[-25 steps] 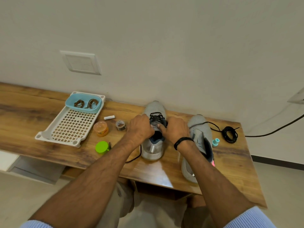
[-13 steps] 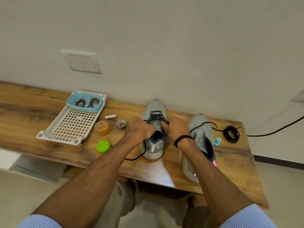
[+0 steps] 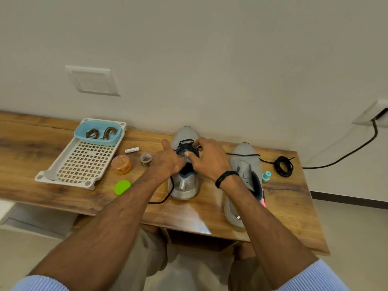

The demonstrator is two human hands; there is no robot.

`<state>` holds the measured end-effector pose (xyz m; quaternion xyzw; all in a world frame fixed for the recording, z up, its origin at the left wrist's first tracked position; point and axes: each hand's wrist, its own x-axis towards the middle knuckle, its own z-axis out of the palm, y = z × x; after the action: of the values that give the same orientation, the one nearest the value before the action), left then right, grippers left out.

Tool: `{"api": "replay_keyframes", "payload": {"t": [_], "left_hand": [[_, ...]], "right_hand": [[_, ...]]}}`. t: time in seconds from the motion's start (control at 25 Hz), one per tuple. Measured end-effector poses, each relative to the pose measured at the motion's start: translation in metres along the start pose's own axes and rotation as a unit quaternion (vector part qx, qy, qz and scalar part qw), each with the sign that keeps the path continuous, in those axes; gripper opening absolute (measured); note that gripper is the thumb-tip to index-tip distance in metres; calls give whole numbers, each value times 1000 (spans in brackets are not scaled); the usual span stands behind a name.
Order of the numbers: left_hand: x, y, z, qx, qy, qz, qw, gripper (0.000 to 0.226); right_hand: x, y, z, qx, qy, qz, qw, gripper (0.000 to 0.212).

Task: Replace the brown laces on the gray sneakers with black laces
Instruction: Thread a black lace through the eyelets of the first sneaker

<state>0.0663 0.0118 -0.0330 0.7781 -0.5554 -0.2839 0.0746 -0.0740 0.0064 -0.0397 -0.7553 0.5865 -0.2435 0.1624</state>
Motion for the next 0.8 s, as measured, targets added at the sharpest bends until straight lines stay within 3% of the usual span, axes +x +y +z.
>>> {"api": "replay_keyframes", "payload": {"t": [0.08,0.16,0.28,0.4,0.64,0.8], "left_hand": [[1,0,2,17,-9,15,1000,50],[2,-1,3,41,-10,27,999,45],[1,2,4,75,-11,42,996,39],[0,4,6,102,-13,43,994,40],[2,7,10,88,-22,25,996,43],[1,10,5,88,-39,14,995,51]], "right_hand": [[-6,-1,-2,-26,14,-62,998,22],[-7,2,-8,7,26,-75,997,24],[-1,11,-14,109,50,-12,993,44],[12,16,-15,214,14,90,973,48],[20,30,-35,73,-69,74,992,23],[25,84,-81,7,58,176,983,25]]}}
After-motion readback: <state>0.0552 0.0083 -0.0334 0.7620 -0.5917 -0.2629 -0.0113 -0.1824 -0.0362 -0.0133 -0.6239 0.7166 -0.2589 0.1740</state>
